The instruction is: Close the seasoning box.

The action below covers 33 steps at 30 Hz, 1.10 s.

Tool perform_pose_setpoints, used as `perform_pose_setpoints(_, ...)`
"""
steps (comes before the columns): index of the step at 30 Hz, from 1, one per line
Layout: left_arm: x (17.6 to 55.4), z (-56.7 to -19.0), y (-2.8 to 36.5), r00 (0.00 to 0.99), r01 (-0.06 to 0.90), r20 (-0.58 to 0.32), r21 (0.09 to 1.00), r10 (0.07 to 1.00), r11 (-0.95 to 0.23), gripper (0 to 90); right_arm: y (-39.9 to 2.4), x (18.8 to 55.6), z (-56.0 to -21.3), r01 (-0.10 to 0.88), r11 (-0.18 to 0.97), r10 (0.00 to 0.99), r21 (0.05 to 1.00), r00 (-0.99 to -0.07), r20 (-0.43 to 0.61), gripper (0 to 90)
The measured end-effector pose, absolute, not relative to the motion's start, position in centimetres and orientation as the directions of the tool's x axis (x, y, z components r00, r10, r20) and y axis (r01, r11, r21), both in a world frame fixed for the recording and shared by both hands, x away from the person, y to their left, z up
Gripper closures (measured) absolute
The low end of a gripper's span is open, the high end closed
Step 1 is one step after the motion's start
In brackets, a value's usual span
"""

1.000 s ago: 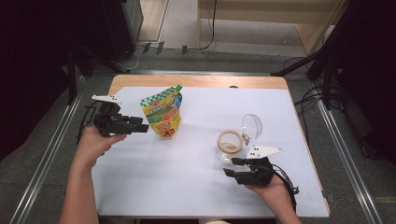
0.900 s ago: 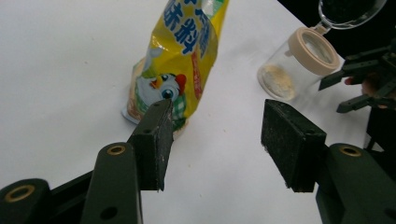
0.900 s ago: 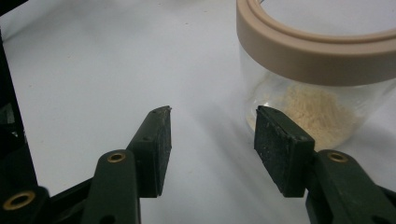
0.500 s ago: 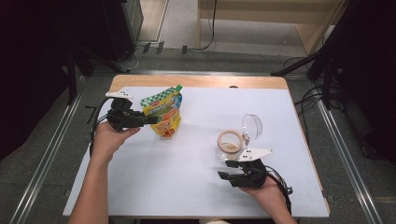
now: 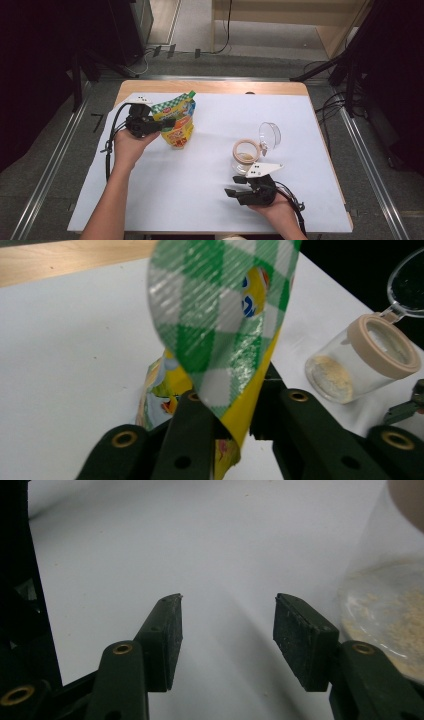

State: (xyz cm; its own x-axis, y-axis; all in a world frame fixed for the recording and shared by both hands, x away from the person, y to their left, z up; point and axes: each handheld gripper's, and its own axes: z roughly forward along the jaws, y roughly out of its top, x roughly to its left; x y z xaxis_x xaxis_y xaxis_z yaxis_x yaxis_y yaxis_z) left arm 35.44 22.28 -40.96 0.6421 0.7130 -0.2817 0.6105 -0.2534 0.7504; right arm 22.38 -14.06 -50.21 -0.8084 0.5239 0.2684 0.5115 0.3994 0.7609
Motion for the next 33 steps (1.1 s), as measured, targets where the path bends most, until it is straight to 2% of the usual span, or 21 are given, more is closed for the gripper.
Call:
perform_pose_setpoints(2,35.3,-40.9,22.2,0.645,0.610,-0.279,0.749,0.712,-0.258,90.0,-13.8,22.3,-50.3,0.510,0.396,0.522,0.764,-0.809,0.269,46.6)
perform_pose_setpoints(8,35.0,-40.1,21.5,0.653,0.616,-0.293,0.742,0.698,-0.265,90.0,-13.2,22.2,-50.5,0.497,0.396,0.515,0.772,-0.816,0.262,46.7)
perform_pose_setpoints(13,34.6,-38.9,20.9,0.677,0.638,-0.365,0.723,0.639,-0.263,90.0,-13.1,22.3,-50.8,0.499,0.403,0.516,0.767,-0.816,0.260,46.8)
perform_pose_setpoints(23,32.8,-36.3,18.6,0.777,0.556,-0.300,0.740,0.554,-0.379,90.0,-13.3,22.5,-50.9,0.500,0.394,0.529,0.771,-0.809,0.255,47.2)
perform_pose_setpoints(33,31.4,-34.7,17.2,0.822,0.524,-0.319,0.747,0.472,-0.409,90.0,-13.1,22.7,-51.3,0.505,0.389,0.540,0.770,-0.802,0.254,47.8)
